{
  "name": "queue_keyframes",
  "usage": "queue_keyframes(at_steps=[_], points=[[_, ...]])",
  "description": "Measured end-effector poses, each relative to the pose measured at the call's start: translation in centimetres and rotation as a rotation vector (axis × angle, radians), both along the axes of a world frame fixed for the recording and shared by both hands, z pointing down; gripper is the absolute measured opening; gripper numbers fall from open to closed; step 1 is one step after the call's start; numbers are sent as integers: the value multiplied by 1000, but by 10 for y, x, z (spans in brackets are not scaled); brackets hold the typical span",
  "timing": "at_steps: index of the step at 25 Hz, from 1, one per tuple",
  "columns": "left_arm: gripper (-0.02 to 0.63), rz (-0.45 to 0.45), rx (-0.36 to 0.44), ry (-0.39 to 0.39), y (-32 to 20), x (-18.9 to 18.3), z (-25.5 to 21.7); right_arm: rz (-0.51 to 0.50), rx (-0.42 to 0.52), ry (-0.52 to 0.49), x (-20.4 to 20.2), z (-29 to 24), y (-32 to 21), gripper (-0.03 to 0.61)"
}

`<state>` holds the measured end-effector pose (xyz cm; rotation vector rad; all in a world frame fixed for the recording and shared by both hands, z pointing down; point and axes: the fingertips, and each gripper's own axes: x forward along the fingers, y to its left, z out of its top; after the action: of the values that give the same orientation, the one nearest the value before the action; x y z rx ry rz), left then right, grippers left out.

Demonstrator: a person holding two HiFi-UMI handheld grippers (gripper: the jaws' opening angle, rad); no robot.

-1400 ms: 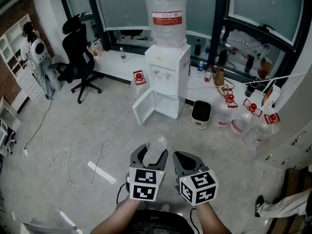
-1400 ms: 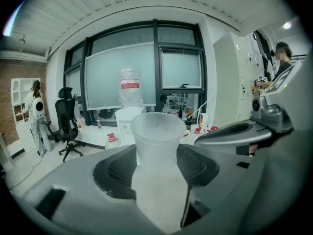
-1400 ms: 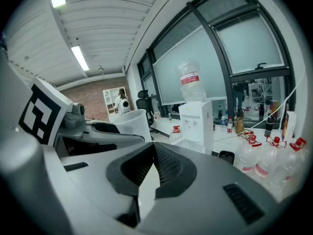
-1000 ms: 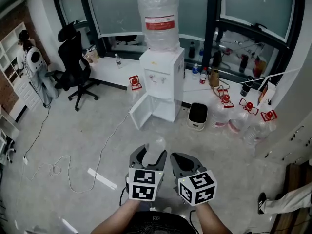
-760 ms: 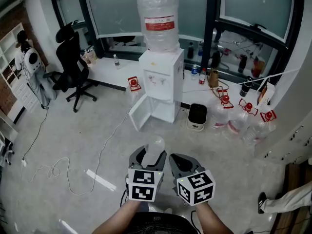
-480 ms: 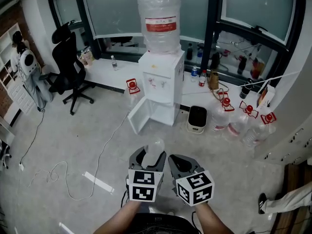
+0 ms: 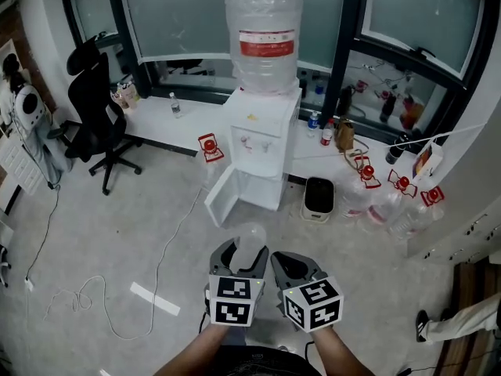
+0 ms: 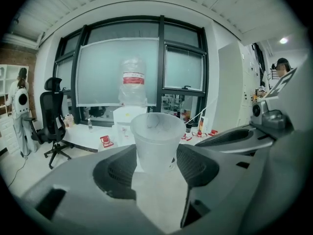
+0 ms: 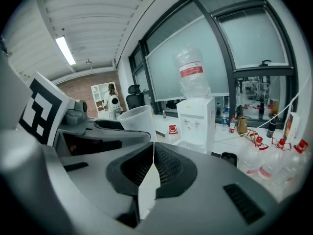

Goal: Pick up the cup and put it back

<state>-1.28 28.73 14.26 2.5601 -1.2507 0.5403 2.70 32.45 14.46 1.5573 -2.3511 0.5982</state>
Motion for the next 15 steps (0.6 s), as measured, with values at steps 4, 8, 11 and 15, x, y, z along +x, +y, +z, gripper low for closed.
queue_keyframes(at_steps=[4, 8, 11, 15], points=[[261, 21, -7, 12, -32, -13, -1, 20, -19, 19, -14, -1, -31, 21], [261, 48, 1, 18, -64, -24, -5, 43, -26, 39, -27, -6, -63, 21], [261, 65, -12, 26, -87, -32, -2, 61, -33, 51, -35, -6, -84, 21], [261, 95, -15, 31, -115, -38, 0, 91, -33, 59, -42, -5, -111, 21]])
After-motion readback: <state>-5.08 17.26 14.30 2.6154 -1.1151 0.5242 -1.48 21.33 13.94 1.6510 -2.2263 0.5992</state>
